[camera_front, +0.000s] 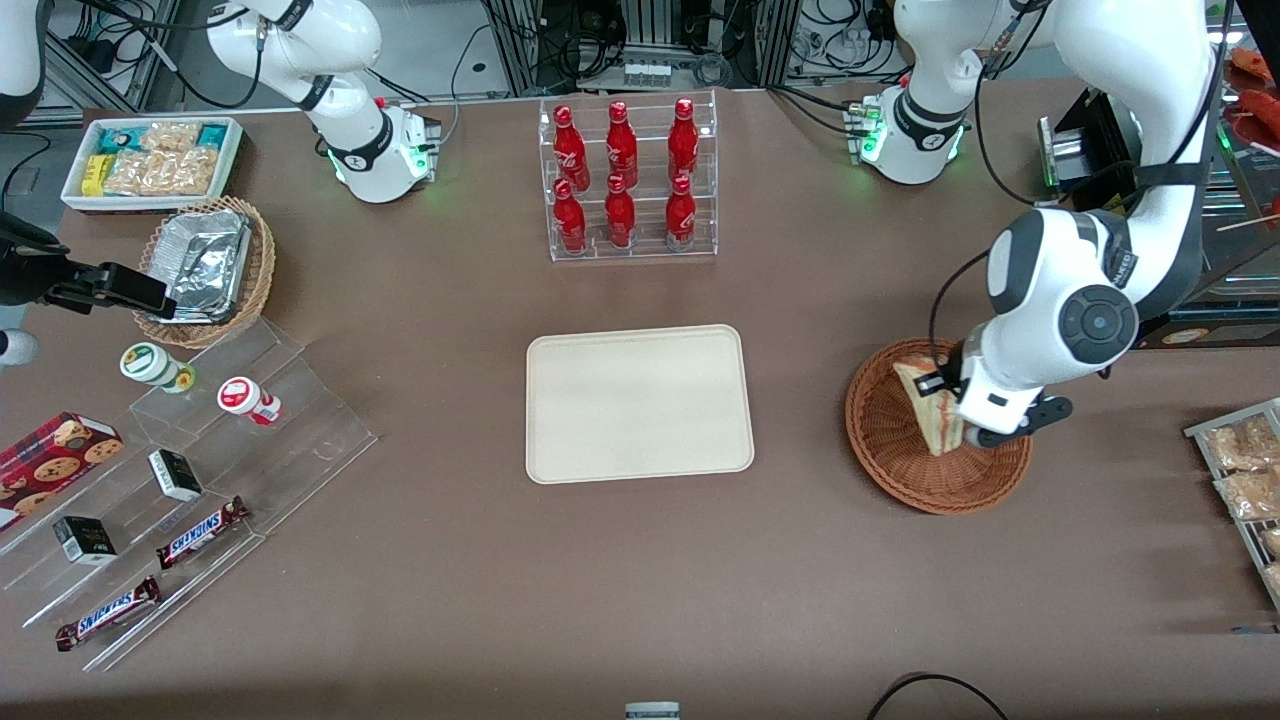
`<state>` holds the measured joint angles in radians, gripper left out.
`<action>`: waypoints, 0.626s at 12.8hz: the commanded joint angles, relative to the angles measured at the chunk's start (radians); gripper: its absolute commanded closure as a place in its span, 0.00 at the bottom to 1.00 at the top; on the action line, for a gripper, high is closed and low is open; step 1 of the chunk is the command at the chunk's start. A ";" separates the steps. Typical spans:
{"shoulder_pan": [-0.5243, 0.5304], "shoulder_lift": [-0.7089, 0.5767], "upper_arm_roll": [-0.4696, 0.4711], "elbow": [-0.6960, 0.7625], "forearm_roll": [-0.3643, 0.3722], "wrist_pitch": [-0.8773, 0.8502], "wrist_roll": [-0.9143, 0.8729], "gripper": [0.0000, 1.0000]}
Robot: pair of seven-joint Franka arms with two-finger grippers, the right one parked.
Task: Place sandwich from basket to tray
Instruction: 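Lift the sandwich and carry it with the left gripper over the tray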
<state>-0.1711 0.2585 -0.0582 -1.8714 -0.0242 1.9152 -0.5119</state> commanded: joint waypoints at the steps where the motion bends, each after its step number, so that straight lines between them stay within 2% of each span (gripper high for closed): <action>1: -0.080 0.085 0.004 0.118 0.000 -0.053 0.026 1.00; 4: -0.183 0.157 0.004 0.214 -0.016 -0.051 -0.006 1.00; 8: -0.307 0.264 0.004 0.336 -0.031 -0.044 -0.135 1.00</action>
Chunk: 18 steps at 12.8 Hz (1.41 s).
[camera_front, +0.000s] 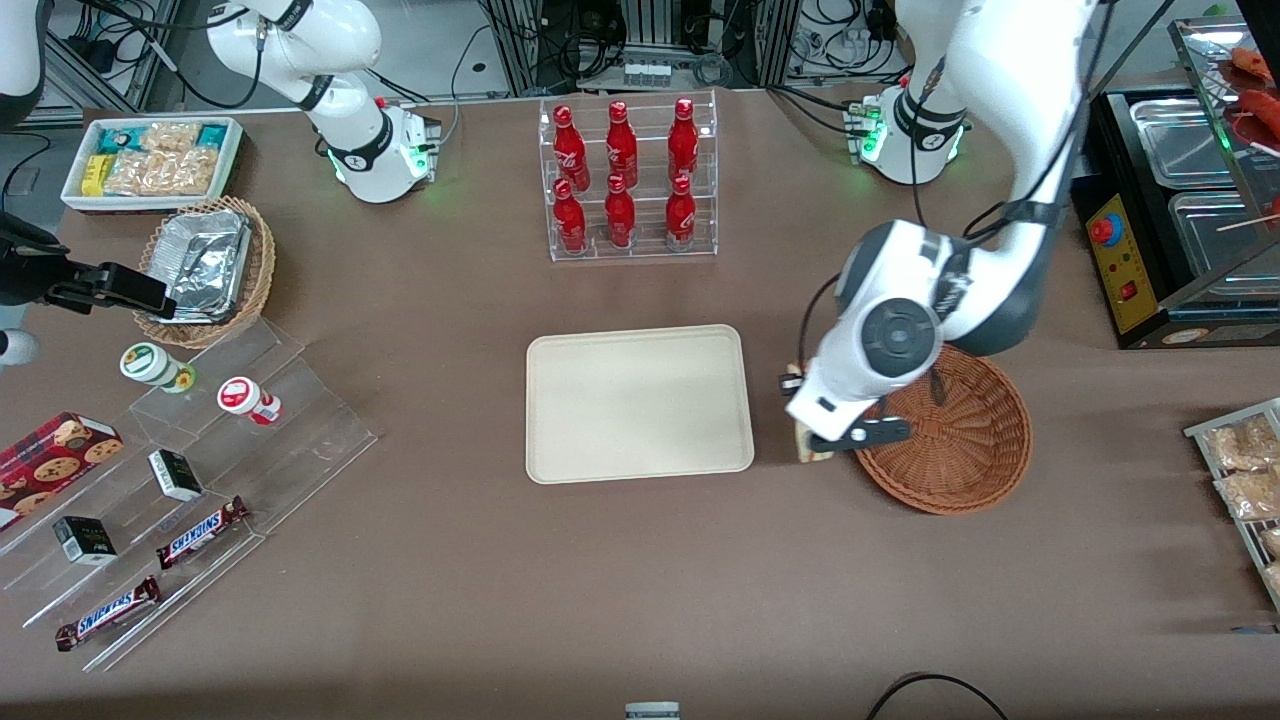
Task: Place sandwich from basket to tray
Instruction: 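Lift the sandwich and carry it with the left gripper over the tray, then lower the sandwich onto the tray and open the left gripper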
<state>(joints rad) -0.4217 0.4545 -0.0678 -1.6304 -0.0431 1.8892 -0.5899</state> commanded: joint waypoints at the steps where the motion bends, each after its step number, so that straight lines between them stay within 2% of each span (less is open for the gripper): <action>1: -0.089 0.101 0.014 0.130 -0.012 -0.016 -0.100 1.00; 4: -0.179 0.190 0.014 0.223 -0.012 0.033 -0.221 1.00; 10: -0.319 0.297 0.016 0.254 -0.006 0.250 -0.401 1.00; 18: -0.345 0.351 0.016 0.276 -0.012 0.248 -0.441 1.00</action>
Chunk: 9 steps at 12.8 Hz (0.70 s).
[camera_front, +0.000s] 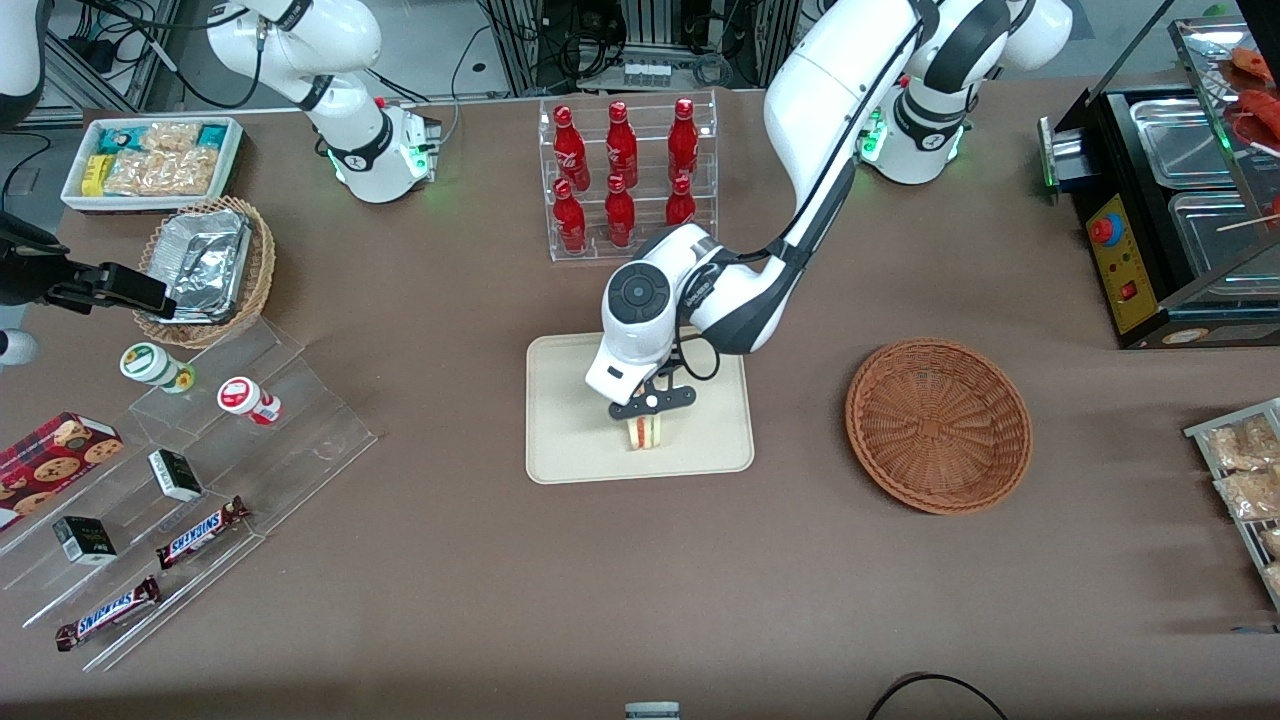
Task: Place sandwich from basket to tray
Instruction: 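Lower the sandwich onto the tray and open the left gripper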
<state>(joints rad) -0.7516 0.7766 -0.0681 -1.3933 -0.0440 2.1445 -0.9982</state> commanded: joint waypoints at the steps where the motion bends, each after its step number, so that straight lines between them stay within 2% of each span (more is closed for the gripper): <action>1: -0.015 0.032 0.016 0.042 -0.011 -0.008 -0.042 1.00; 2: -0.017 0.033 0.016 0.042 -0.011 -0.008 -0.043 1.00; 3: -0.017 0.033 0.016 0.042 -0.011 -0.008 -0.045 0.73; 4: -0.017 0.036 0.016 0.042 -0.011 -0.006 -0.065 0.13; 5: -0.017 0.036 0.016 0.043 -0.010 -0.006 -0.075 0.00; 9: -0.009 0.017 0.018 0.105 -0.010 -0.080 -0.073 0.00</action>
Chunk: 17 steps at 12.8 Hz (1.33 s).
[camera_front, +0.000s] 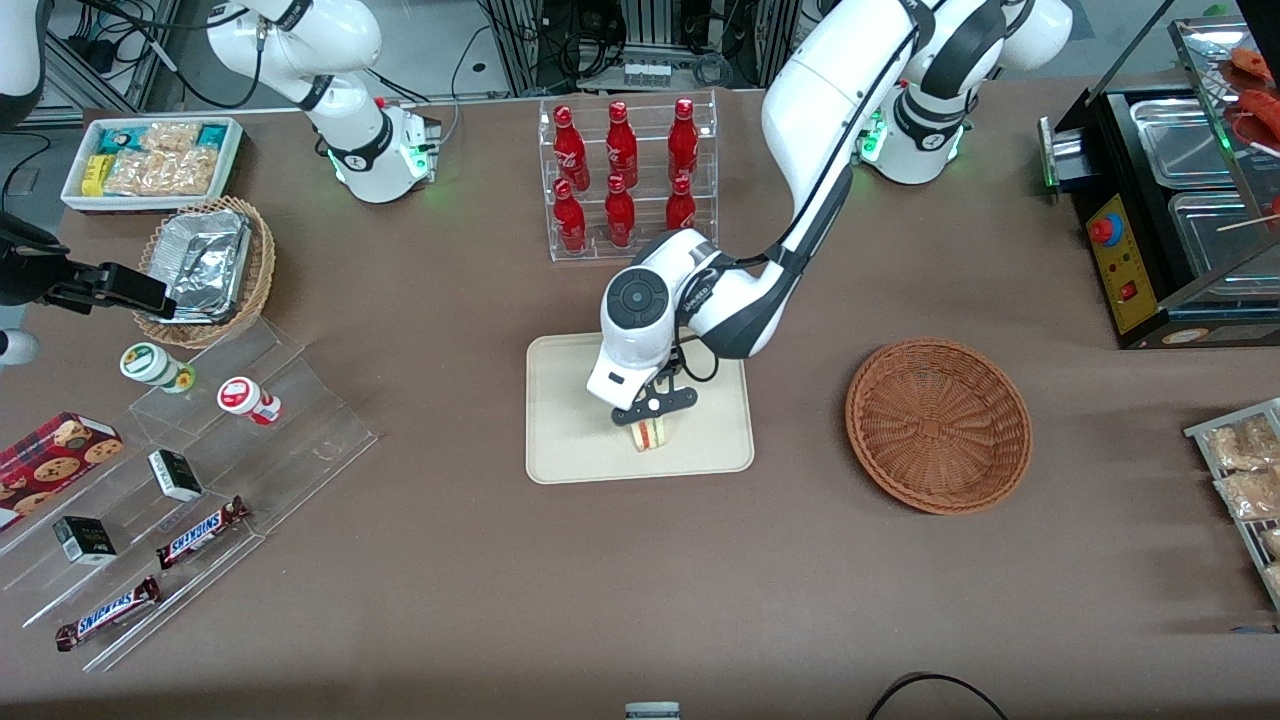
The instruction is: Place sandwich from basket to tray
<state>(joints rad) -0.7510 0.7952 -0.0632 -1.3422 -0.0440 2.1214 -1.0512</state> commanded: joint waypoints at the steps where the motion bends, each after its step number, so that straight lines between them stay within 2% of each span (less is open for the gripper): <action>1: -0.008 -0.008 0.014 0.063 -0.005 -0.084 -0.013 0.00; 4: -0.007 -0.057 0.022 0.072 0.039 -0.127 0.010 0.00; 7: 0.015 -0.151 0.022 0.066 0.045 -0.257 0.022 0.00; 10: 0.087 -0.232 0.022 0.032 0.042 -0.343 0.173 0.00; 17: 0.301 -0.496 0.020 -0.296 0.046 -0.304 0.563 0.00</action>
<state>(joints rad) -0.5036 0.4344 -0.0323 -1.4795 -0.0078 1.7759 -0.5776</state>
